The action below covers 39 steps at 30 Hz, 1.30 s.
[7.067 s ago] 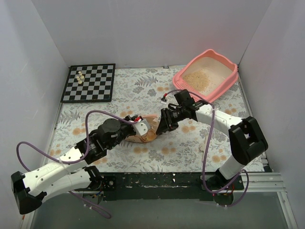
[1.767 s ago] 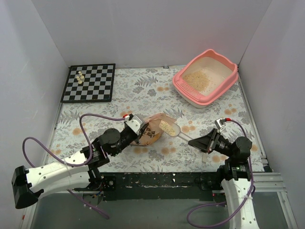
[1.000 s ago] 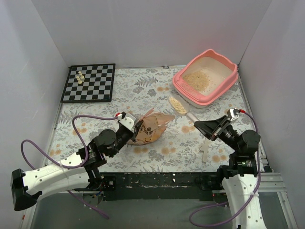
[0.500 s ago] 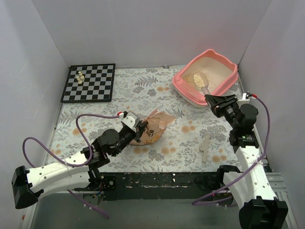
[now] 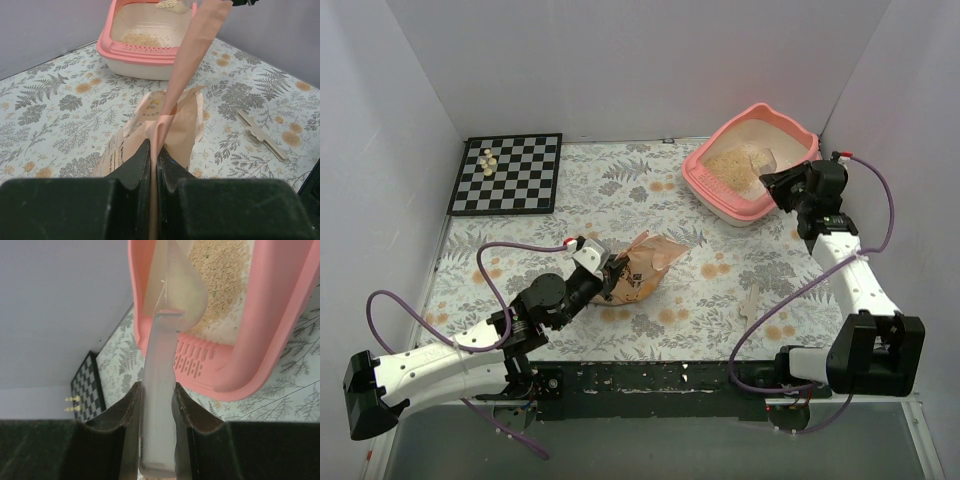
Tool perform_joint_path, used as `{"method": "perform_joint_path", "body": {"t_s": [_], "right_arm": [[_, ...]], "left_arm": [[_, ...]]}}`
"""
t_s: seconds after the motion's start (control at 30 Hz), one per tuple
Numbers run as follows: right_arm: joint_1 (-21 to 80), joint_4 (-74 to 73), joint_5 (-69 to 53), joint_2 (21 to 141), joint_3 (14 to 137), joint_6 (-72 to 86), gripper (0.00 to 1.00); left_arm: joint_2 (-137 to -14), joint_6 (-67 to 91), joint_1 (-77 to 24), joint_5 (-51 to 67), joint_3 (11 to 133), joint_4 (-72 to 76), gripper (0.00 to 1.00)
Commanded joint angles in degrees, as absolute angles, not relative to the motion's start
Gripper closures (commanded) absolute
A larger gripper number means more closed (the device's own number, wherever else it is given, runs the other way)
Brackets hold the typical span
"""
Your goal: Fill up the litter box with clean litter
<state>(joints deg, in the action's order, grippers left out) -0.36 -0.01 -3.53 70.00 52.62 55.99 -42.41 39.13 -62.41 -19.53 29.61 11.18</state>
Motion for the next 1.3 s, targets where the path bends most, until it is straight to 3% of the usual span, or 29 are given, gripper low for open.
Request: {"method": "perform_joint_path", "body": {"t_s": [0.0, 0.6, 0.83, 1.0, 1.27], "right_arm": [[1.83, -7.89, 3.33, 74.52, 62.30, 47.38, 0.99], [10.02, -49.90, 15.28, 99.66, 107.82, 29.36, 0.99], [10.11, -57.92, 15.38, 101.00, 113.21, 25.23, 0.99], [10.55, -57.82, 5.30, 94.49, 111.80, 21.19, 0.99], [13.18, -61.97, -22.91, 78.95, 104.70, 14.59, 0.99]], "left_arm": [[-41.22, 37.97, -62.75, -17.76, 29.71, 13.54, 1.00], [-40.96, 37.27, -62.75, -16.96, 29.97, 10.55, 1.00], [-40.43, 37.09, -62.75, -16.96, 29.97, 10.63, 1.00], [-41.74, 36.30, -62.75, -16.26, 31.37, 9.15, 1.00], [-42.45, 35.51, -62.75, -15.91, 31.73, 11.60, 1.00]]}}
